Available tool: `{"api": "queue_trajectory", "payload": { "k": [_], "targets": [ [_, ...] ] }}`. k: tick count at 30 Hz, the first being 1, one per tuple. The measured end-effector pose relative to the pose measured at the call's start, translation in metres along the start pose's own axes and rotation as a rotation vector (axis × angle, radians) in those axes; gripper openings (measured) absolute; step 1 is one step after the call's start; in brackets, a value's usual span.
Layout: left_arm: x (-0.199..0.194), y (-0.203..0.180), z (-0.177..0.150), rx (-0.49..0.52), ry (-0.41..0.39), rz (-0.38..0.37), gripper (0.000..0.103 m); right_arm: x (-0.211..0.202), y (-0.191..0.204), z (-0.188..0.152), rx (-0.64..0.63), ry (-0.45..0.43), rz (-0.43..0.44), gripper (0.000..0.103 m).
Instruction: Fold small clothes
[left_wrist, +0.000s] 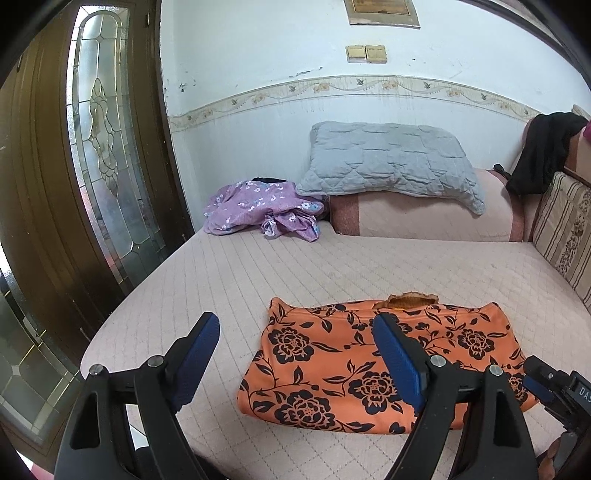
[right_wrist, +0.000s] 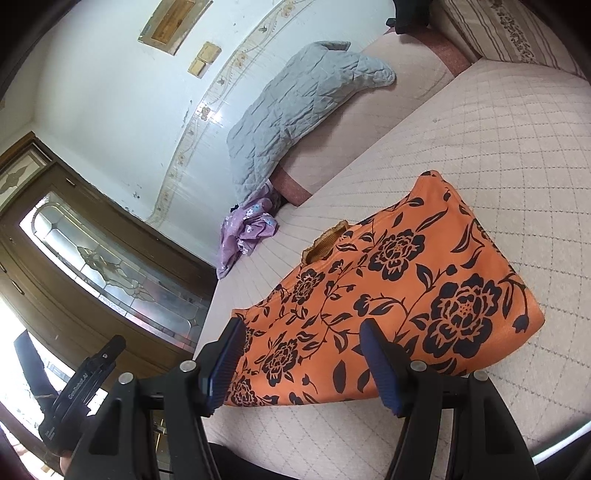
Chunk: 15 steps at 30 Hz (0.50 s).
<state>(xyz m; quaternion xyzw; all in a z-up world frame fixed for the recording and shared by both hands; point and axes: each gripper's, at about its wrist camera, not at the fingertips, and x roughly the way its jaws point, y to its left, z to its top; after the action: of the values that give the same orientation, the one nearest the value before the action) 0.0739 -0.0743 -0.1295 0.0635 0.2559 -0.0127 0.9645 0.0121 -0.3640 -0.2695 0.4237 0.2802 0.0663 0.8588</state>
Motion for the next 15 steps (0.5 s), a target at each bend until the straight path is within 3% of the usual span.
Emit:
{"api": "queue_trajectory", "payload": {
  "k": [5,15],
  "targets": [
    [0.002,0.001,0.001,-0.001,-0.01,0.015,0.092,-0.001,-0.001,0.001,0.005,0.0,-0.002,0.068],
    [0.015,0.007,0.0,-0.011,0.008,0.021,0.092,0.004,-0.004,-0.001,0.014,0.006,-0.022,0.068]
  ]
}}
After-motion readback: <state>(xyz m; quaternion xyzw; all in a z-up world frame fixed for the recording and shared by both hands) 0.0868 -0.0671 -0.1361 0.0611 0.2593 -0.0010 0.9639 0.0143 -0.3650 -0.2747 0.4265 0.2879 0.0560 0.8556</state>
